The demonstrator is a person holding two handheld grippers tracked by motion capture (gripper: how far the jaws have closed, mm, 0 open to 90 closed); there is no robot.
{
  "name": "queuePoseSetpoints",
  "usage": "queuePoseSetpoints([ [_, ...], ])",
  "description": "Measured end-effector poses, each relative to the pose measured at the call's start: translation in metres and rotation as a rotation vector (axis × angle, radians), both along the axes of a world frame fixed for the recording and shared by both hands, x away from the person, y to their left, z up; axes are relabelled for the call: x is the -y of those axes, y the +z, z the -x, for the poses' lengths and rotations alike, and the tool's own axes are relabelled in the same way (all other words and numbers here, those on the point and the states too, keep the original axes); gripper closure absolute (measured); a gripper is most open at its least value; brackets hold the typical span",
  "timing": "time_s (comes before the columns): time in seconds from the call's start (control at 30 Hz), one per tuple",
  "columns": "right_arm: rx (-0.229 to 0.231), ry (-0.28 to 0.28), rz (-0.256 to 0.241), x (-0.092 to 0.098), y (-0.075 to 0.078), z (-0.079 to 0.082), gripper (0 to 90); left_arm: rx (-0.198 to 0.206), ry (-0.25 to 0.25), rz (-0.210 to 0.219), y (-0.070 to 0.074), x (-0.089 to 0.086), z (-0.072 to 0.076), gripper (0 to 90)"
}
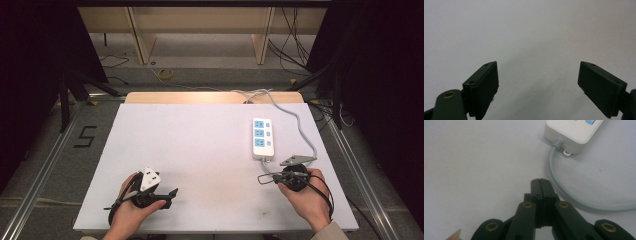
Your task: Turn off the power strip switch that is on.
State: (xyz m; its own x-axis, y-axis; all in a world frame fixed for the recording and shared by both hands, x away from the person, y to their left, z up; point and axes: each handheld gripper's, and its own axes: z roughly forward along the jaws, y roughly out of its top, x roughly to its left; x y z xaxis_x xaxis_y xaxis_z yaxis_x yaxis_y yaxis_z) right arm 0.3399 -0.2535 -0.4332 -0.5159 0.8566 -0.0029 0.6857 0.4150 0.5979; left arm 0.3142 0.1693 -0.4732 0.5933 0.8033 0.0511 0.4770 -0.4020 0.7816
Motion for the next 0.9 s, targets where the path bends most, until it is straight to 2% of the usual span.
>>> queuePoseSetpoints([
  [0.6,-0.026,-0.024,0.010,0.001,0.007,-0.023,90.0,0.010,-0.009,-0.008,0.000,0.003,0.000,17.1],
  [0.9,-0.014,-0.033,0.027,0.000,0.013,-0.033,90.0,0.012,-0.016,-0.010,0.000,0.004,0.000,17.2],
])
